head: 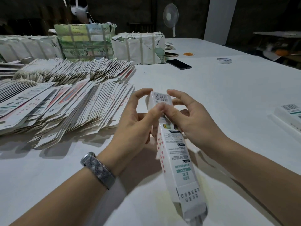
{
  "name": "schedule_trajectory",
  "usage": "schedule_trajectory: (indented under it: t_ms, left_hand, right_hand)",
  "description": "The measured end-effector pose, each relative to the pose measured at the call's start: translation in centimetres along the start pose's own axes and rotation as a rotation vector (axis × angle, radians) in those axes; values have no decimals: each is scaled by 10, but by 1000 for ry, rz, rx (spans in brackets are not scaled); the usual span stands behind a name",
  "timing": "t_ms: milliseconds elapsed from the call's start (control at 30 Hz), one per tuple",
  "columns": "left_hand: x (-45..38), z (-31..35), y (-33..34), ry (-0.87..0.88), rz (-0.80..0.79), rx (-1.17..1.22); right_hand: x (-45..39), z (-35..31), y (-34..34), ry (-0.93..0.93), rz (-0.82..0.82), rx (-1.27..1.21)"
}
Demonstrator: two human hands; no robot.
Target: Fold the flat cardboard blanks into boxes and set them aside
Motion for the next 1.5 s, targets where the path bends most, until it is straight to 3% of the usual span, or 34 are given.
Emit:
schedule_trajectory:
  t_ms: [133, 267, 433, 600, 833, 1067, 1267, 1367, 1500]
  left_hand:
    - [1, 0, -3, 46, 57, 22]
    - [-1, -1, -7, 45, 95, -18]
    - [-4, -7, -7, 79, 142, -208]
    - [-8, -18, -19, 56, 217, -269]
    - [-10, -13, -28, 149, 230, -496]
    - [-12, -7, -40, 210, 265, -641]
    - [-62, -92, -102, 32, 235, -700]
    - [-79, -130, -125, 72, 187, -752]
    - [-55, -89, -82, 108, 128, -835]
  right_hand:
    - [5, -2, 4, -143, -15, 181]
    - [9, -4, 8, -156, -77, 204]
    - [8, -8, 7, -174, 8, 226]
    - [3, -31, -12, -225, 92, 534]
    - [22, -36, -77, -11, 31, 1219]
    - [69, -16, -184, 226, 222, 1534]
    - [82, -22, -244, 279, 302, 1516]
    - [88, -24, -258, 263, 344, 1542]
    - [83, -24, -241, 201, 382, 1475]
Point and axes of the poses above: each hand's wrist, its own x-axis away from the middle knuckle, its own y-axis out of the palm, z = x × y, the point moved 2 cm from there along -x, towards the middle knuckle, and after that the axes turned 8 degrees about -x, right-handed, at the moved point
